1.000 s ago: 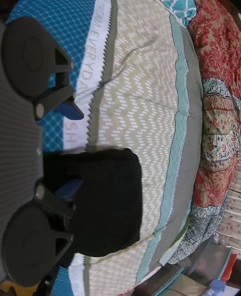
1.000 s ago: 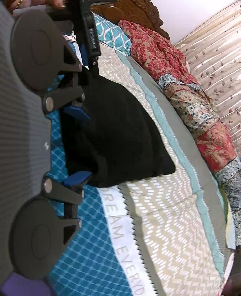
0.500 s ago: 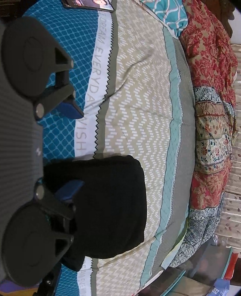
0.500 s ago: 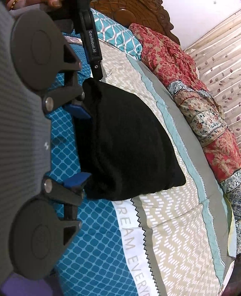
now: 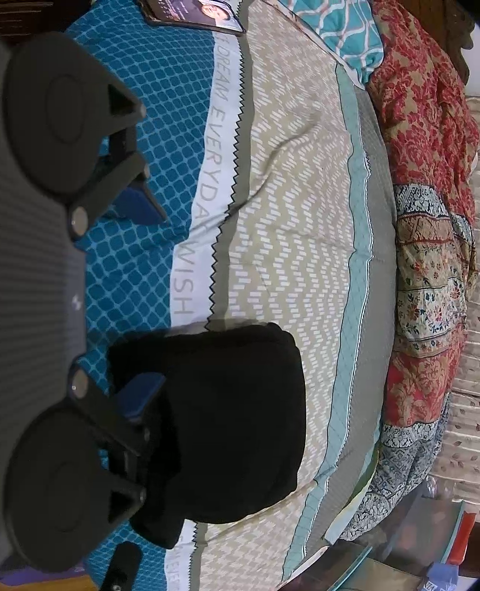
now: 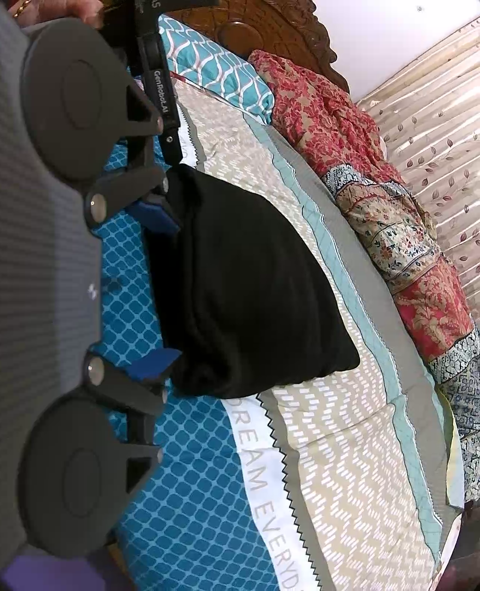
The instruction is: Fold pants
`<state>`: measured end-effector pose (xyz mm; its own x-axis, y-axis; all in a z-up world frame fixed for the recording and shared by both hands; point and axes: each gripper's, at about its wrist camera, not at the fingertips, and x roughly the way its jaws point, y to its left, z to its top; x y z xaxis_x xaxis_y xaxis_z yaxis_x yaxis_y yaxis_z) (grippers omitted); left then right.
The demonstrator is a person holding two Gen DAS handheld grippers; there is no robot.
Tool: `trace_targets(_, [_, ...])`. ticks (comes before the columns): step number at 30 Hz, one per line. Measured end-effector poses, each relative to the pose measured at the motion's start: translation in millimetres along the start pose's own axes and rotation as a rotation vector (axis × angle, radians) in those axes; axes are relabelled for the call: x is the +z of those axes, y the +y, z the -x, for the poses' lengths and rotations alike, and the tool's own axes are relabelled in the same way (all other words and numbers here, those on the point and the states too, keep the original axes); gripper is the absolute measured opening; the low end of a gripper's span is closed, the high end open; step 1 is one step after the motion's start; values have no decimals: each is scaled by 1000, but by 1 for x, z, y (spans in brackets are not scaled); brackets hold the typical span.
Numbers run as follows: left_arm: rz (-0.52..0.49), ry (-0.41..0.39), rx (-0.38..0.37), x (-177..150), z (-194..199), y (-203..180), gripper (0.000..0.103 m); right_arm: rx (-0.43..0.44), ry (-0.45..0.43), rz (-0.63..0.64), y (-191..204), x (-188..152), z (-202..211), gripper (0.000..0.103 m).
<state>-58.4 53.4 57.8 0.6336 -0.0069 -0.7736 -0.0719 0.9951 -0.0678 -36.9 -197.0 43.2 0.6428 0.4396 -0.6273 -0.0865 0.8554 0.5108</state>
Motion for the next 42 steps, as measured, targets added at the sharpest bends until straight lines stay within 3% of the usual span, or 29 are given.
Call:
trace_targets(19, [-15,22,58,-5,-12,9,96,-10,12,-26,-5,0,-6,73])
trace_targets(42, [-23,77,100,-8,-34,18,101,-35,107,-78,-15,-3,-28,75])
